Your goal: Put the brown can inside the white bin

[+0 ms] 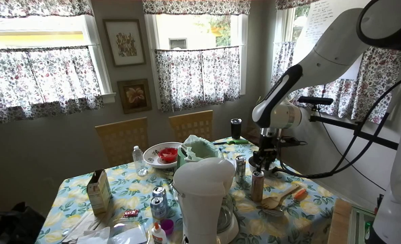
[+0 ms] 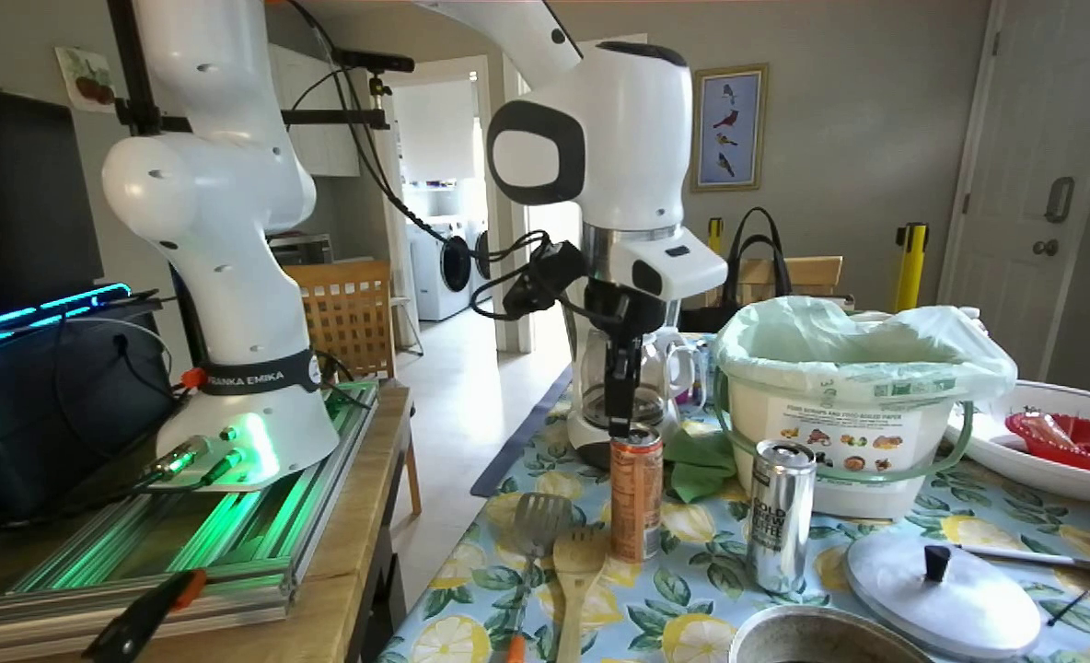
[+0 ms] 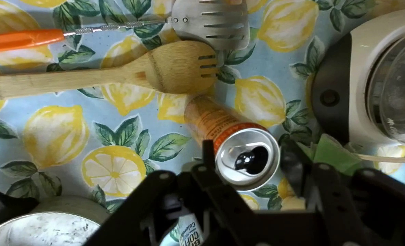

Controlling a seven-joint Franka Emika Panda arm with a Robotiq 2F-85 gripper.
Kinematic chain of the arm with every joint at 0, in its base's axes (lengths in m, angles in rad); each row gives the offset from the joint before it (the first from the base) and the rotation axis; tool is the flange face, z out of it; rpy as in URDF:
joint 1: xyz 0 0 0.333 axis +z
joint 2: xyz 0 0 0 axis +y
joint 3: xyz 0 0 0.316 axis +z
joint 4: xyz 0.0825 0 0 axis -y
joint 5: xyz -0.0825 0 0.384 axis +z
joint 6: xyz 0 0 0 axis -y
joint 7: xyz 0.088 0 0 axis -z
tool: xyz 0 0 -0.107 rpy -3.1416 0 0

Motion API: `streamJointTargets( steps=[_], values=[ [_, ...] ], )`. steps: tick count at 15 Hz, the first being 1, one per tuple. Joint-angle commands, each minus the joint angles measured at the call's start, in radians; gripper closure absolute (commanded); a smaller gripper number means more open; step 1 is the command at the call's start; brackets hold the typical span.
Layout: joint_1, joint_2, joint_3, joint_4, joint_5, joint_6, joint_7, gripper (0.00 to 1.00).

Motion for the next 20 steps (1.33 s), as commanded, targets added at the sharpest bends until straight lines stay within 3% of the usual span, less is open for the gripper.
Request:
streamJointTargets(
  steps=[1,3,8,15,20],
  values=[
    [-0.02,0.021,0.014,0.004,0.045,0.032,-0.042,0.76],
    [-0.023,0.024,0.015,0.005,0.047,0.04,-0.041,0.84],
    [-0.025,0.027,0.02,0.008,0.056,0.055,-0.043,0.78],
    [-0.026,0.041,0.026,0.015,0.059,0.071,-0.042,0.86],
    [-0.027,0.052,0.033,0.019,0.059,0.074,-0.042,0.75]
  ],
)
